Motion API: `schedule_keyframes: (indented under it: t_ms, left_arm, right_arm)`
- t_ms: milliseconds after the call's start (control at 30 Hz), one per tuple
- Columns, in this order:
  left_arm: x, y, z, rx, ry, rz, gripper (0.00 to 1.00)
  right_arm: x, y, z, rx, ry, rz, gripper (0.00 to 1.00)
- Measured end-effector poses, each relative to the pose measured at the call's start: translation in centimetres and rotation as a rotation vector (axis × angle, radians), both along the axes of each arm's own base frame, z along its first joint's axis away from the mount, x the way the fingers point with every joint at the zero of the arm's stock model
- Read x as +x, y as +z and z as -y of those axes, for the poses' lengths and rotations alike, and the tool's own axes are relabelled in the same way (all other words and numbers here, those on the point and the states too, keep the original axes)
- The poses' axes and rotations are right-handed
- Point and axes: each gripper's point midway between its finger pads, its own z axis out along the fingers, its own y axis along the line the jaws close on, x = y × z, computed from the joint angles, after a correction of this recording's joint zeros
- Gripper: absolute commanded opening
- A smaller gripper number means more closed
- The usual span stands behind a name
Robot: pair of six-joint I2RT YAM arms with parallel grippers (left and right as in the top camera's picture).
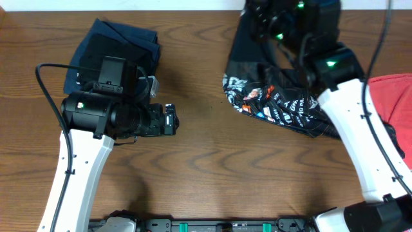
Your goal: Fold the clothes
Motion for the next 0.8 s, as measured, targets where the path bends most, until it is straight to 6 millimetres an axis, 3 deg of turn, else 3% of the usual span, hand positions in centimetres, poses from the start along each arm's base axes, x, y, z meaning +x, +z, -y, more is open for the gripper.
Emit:
schedule_keyframes:
  t_ms: [167,233,333,433,567,633,800]
  left_arm:
    - [-0.5,-0.1,-0.1,0.008,-0.015,-0.015,0.98]
    - [-0.6,-0.2,-0.1,0.011,-0.025,-0.017,0.98]
    - [-0.6,-0.2,-0.1,0.013,-0.036,-0.012,0.98]
    - [-0.2,-0.1,0.0,0.011,-0.042,0.007,0.98]
    - [0.4,0.1,0.1,0.007,-0.042,0.031,0.98]
    - [0.4,0.1,0.1,0.007,-0.042,0.031,0.98]
    - [0.4,0.1,0.1,0.008,-0.043,0.032,0.98]
  right_arm:
    - [-2.3,0.6,-3.3,-0.003,0.107,0.021,0.01]
    - [-3.7,1.8,-4.0,-0.007,0.143,0.054,0.01]
    - [-5.8,5.1,-3.3,-0.013,0.13,0.144,0.01]
    - [-6.8,8.9,-0.3,-0.014,0.011,0.243,0.01]
    - [-6.2,11.4,4.9,-0.041,-0.227,0.306,0.01]
    - [-5.0,10.8,8.3,-0.085,-0.381,0.287,0.01]
    - [-1.5,5.1,18.3,-0.252,-0.727,0.114,0.01]
